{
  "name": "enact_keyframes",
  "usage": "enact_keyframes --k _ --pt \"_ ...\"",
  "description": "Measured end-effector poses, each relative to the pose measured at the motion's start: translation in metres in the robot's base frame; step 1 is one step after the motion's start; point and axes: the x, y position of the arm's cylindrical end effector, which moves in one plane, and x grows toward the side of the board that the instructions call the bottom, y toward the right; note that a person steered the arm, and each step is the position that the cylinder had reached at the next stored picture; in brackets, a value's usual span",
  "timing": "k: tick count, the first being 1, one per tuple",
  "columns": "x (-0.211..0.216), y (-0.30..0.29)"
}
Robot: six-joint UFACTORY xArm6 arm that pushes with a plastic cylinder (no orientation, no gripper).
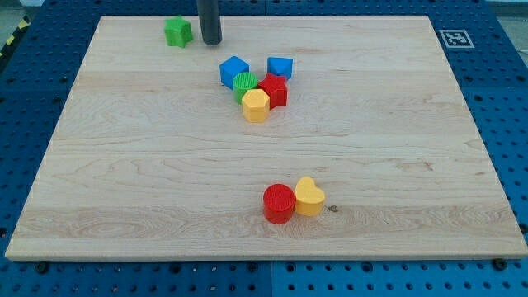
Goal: Push the green star left a bit
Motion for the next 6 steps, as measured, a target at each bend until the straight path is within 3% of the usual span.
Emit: enact_keyframes --k 6 --pt "0.000 -0.047"
